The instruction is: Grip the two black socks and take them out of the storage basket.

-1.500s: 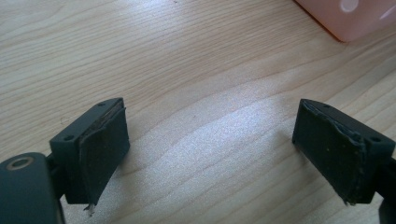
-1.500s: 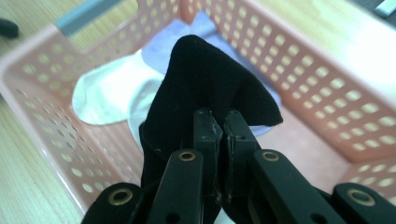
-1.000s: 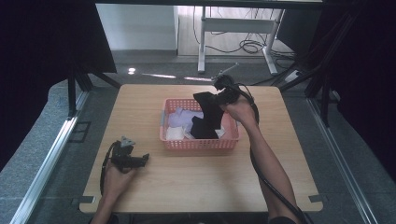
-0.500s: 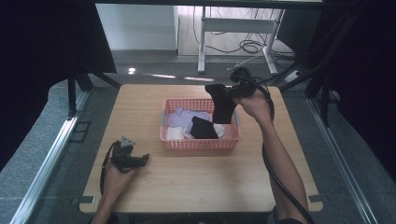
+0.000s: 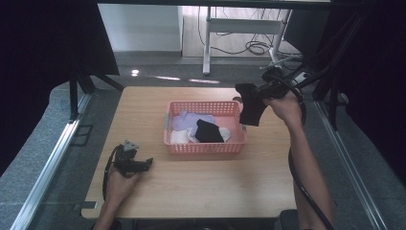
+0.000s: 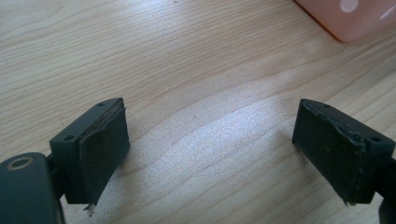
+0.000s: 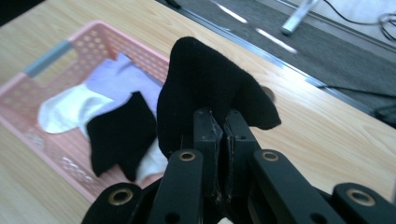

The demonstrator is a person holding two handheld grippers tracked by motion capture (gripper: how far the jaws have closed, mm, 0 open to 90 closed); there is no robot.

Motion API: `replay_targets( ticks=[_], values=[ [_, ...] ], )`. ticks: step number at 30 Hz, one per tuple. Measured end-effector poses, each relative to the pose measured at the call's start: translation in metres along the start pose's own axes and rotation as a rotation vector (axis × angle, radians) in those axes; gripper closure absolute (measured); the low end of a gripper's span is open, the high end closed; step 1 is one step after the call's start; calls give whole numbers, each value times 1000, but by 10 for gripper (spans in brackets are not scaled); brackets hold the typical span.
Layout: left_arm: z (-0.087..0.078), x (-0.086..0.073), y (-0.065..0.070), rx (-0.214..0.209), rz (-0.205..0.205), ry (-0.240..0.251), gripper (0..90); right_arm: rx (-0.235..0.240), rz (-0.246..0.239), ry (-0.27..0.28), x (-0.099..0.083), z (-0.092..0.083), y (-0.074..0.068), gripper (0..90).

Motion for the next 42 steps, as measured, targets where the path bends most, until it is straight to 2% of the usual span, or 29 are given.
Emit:
replay_targets(
  ticks=[3,4,5,10,11,14,17,20,24,25,26,29,30,36,37,41,42],
  values=[
    [0,0,0,0,0,0,104,-29,26,-16,-10,-1,15,866],
    [0,0,0,0,0,0,104,-46,44,-25,-16,-3,25,867],
    [0,0,0,0,0,0,104,-46,44,-25,-16,-3,25,867],
    [0,0,0,1,0,1,104,-97,85,-49,-33,-6,48,867],
    [0,0,0,0,1,0,104,-117,102,-58,-40,-7,57,867],
    [0,0,0,0,0,-3,104,-133,119,-67,-48,-6,64,867],
    [0,0,0,0,0,-3,104,-150,140,-89,-64,-1,73,867],
    [0,0,0,0,0,-2,104,-154,148,-99,-72,4,76,867],
    [0,0,0,0,3,-7,104,-150,161,-135,-95,21,76,866],
    [0,0,0,0,3,-6,104,-150,161,-135,-95,21,76,866],
    [0,0,0,0,3,-6,104,-144,169,-151,-106,29,75,866],
    [0,0,0,0,3,-6,104,-135,175,-176,-122,43,73,866],
    [0,0,0,0,3,-6,104,-135,175,-176,-122,43,73,866],
    [-1,0,0,0,3,-8,104,-114,193,-234,-154,65,66,864],
    [-1,0,0,0,3,-8,104,-107,197,-252,-164,71,63,864],
    [-1,0,0,0,4,-8,104,-96,205,-279,-179,80,60,862],
    [-1,0,0,0,4,-8,104,-87,213,-295,-189,86,57,859]
  ],
)
Point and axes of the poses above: each handheld gripper's, and its own axes: z roughly forward along the jaws, x roughly out of its top, y roughly to its right, the point moved 5 cm from there along z, roughly forward along the jaws, and after that the axes turned 13 degrees about -x, right-handed, at the moved point
